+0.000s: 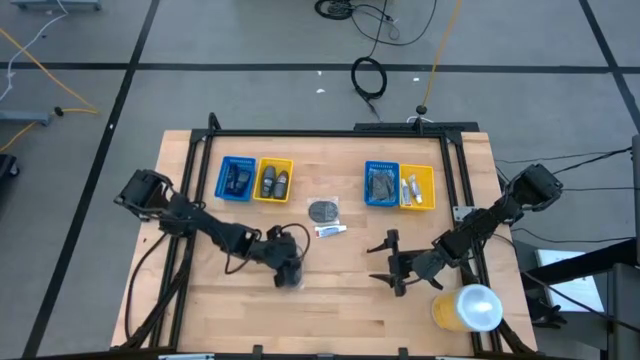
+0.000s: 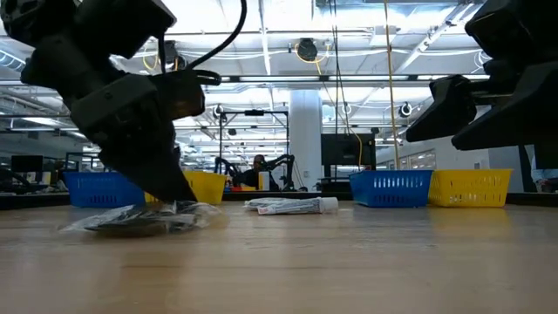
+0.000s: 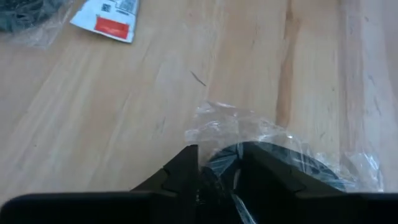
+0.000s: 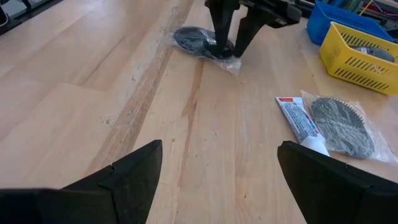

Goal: Pick & Place Travel size toiletries
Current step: Put the black hairbrush into the right blue bin

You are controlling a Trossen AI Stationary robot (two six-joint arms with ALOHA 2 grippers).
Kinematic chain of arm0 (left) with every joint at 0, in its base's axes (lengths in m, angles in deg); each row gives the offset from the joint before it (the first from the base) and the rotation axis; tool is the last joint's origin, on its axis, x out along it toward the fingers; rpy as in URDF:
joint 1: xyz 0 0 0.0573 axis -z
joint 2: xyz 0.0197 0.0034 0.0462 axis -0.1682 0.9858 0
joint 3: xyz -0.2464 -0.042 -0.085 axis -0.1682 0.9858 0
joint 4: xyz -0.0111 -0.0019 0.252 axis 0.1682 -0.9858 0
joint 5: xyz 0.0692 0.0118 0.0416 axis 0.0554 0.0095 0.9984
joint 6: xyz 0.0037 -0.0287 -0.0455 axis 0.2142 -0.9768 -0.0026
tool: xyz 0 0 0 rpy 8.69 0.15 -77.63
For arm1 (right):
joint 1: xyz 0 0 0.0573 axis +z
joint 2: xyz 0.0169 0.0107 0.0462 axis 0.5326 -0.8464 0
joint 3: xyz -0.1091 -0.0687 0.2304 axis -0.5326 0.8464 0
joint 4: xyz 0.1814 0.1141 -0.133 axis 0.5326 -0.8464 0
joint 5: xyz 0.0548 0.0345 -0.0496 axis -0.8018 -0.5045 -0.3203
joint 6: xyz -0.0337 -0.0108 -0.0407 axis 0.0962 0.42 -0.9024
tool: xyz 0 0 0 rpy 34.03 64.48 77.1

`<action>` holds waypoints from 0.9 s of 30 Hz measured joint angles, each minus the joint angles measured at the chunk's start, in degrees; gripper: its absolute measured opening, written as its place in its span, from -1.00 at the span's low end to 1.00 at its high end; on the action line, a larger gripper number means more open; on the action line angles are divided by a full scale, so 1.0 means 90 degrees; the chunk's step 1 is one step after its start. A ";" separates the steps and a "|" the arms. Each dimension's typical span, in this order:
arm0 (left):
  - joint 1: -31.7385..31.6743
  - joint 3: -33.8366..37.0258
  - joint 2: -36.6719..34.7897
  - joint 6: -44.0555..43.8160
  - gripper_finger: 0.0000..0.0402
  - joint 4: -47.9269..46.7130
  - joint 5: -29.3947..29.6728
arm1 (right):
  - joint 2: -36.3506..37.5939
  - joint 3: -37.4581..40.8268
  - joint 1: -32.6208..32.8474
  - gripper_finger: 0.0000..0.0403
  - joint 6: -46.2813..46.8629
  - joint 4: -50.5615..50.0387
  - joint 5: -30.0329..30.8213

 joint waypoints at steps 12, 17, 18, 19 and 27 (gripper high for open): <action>0.0019 0.0027 0.0000 0.1226 -0.95 0.1179 -0.0030 | 0.0000 0.0000 0.0000 0.53 -0.0055 0.0000 -0.0018; -0.0045 0.0027 0.0000 0.1792 -0.98 0.2431 -0.0399 | 0.0000 0.0000 0.0019 0.53 -0.0482 0.0002 -0.0027; -0.0075 0.0027 0.0000 0.1844 -0.99 0.2638 -0.0471 | -0.0005 0.0000 0.0045 0.53 -0.0645 0.0007 -0.0018; -0.0106 0.0027 0.0000 0.1855 -0.98 0.2841 -0.0489 | -0.0042 0.0000 0.0059 0.53 -0.0821 0.0069 -0.0006; -0.0542 -0.0059 0.0000 0.1342 -0.98 0.3355 -0.0501 | -0.0891 -0.0275 0.0097 0.53 -0.3428 0.0758 0.0186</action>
